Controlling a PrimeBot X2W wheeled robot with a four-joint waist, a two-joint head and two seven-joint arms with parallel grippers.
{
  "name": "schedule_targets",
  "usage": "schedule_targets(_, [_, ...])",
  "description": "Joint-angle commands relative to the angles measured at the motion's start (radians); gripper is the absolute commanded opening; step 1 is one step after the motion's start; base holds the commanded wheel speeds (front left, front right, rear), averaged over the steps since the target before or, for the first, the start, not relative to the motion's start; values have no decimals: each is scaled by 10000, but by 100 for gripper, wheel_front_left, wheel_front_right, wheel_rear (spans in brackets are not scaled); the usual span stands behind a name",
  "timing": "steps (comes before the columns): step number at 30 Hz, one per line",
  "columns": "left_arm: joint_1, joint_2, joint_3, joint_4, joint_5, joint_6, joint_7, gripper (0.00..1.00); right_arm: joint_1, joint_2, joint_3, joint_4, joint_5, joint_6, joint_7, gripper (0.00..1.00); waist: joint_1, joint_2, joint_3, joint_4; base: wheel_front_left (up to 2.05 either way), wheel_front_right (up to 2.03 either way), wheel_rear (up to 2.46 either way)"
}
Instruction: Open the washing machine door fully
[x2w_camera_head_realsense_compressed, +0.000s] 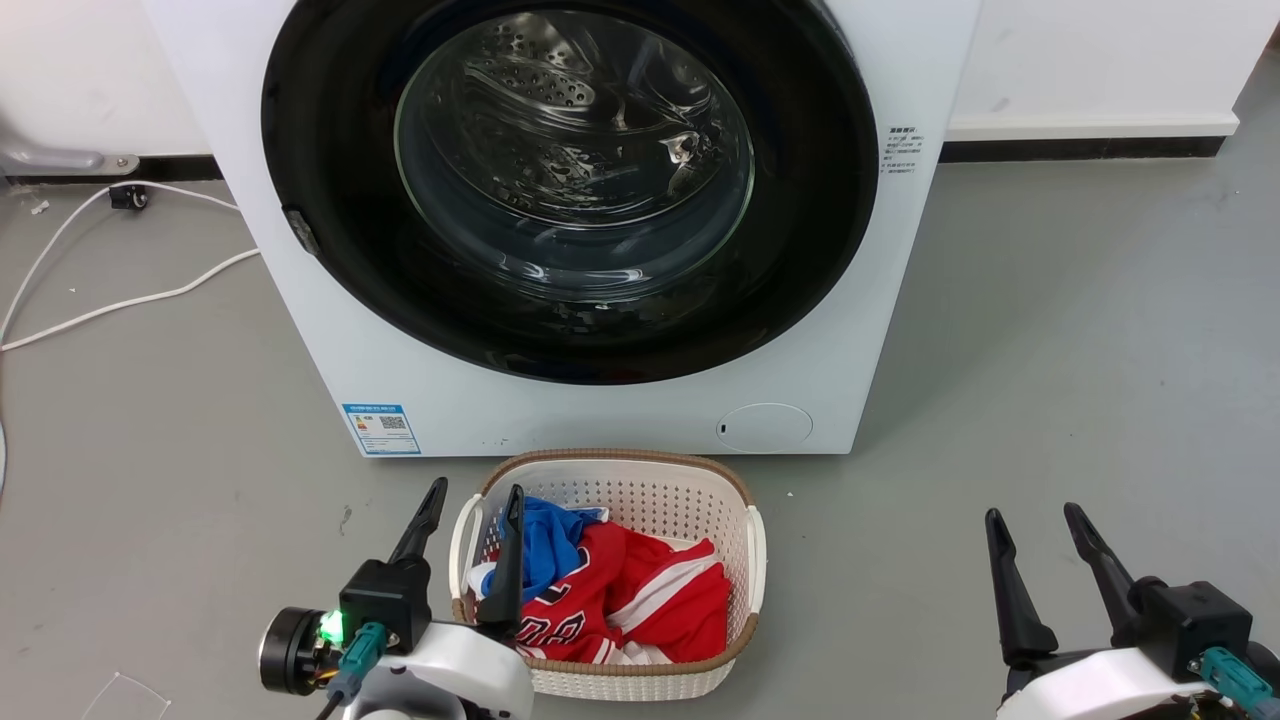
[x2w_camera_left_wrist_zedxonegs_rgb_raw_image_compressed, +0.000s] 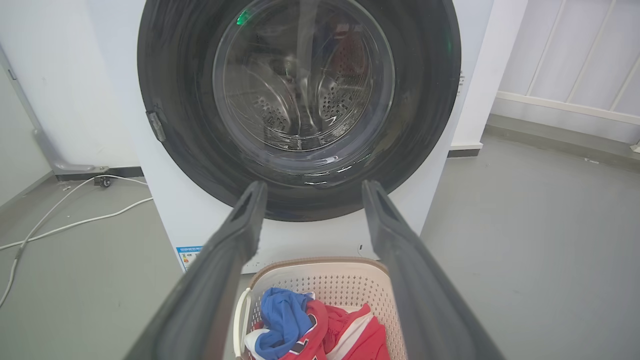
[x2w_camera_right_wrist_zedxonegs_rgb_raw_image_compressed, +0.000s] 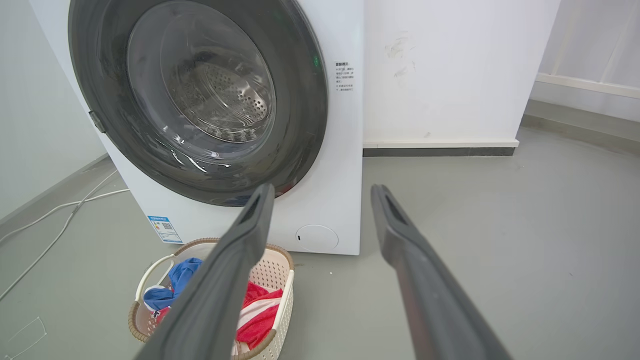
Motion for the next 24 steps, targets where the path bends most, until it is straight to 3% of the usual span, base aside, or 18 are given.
schedule_targets(1, [45, -2, -28, 22, 207, 16, -84, 100, 7, 38, -25, -31, -78, -3, -86, 100, 0, -1, 6, -4, 0, 0, 0])
schedule_targets(18, [62, -91, 93, 221, -156, -15, -72, 100, -97, 38, -132, 199, 237, -3, -150, 100, 0, -1, -17, -26, 0, 0, 0])
schedule_targets(19, [56, -93, 97, 236, -164, -12, -72, 100, -100, 38, -141, 197, 284, -3, -148, 39, 0, -1, -15, -28, 0, 0, 0])
schedule_targets(20, [46, -96, 94, 245, -164, -11, -72, 100, -102, 38, -137, 196, 330, -3, -159, 0, 0, -1, -12, -27, 0, 0, 0])
schedule_targets(24, [20, -110, 101, 262, -218, -26, -72, 100, -110, 38, -152, 202, 424, -3, -193, 0, 0, -1, -11, -23, 0, 0, 0])
